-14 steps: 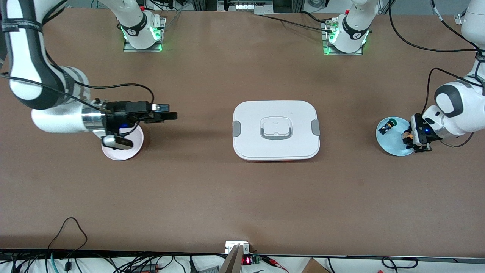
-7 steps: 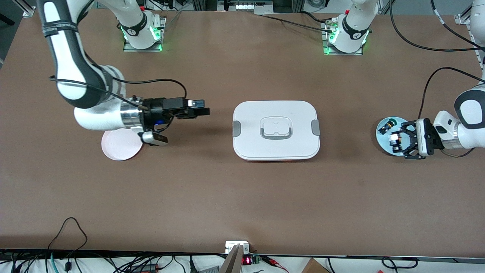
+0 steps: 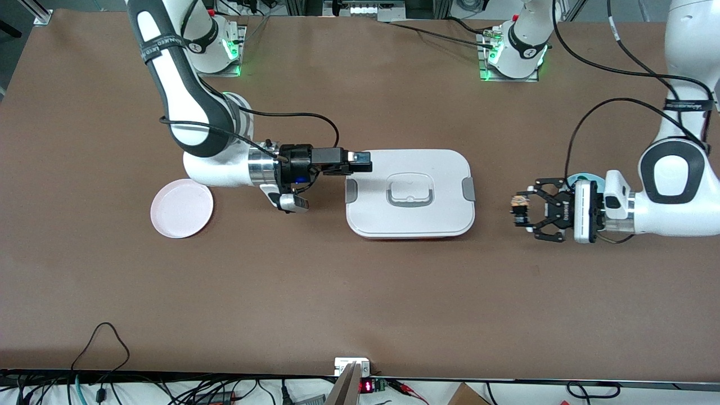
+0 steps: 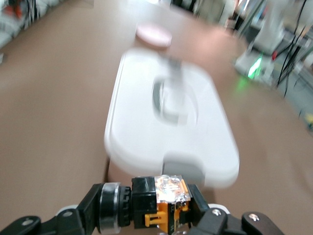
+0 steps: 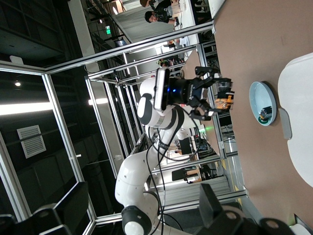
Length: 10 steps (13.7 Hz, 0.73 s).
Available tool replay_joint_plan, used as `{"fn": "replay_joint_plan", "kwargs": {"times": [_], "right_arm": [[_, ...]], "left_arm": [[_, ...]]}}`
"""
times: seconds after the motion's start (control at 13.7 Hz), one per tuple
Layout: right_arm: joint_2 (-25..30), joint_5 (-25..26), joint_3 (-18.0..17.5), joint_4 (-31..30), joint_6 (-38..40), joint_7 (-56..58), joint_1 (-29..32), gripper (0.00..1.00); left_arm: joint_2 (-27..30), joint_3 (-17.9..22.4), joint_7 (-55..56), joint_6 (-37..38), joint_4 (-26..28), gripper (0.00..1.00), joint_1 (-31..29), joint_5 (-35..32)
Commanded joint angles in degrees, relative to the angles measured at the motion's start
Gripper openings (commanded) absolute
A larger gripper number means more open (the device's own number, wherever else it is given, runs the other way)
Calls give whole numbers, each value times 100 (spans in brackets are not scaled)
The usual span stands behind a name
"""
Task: Transfer orange switch to right arm and place
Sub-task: 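Carry the orange switch toward the right gripper above the white box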
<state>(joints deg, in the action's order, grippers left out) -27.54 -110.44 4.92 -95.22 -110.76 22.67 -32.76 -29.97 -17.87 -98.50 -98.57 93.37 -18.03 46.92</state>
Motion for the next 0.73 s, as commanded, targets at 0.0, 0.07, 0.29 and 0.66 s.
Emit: {"fn": "replay_joint_plan", "kwargs": {"times": [0.0, 0.07, 0.29, 0.66], "right_arm": [[-137, -127, 44, 196, -33, 53, -2, 100], [-138, -127, 44, 223, -33, 45, -2, 100], [-199, -136, 53, 284, -59, -8, -2, 100], [-208, -258, 53, 284, -253, -35, -90, 100]], "left_arm": [[-36, 47, 121, 338, -127, 0, 325, 815], [104, 64, 138, 339, -39, 0, 491, 1254], [184, 38, 235, 321, 41, 0, 896, 2476], [281, -6, 270, -266, 41, 0, 1687, 3420]]}}
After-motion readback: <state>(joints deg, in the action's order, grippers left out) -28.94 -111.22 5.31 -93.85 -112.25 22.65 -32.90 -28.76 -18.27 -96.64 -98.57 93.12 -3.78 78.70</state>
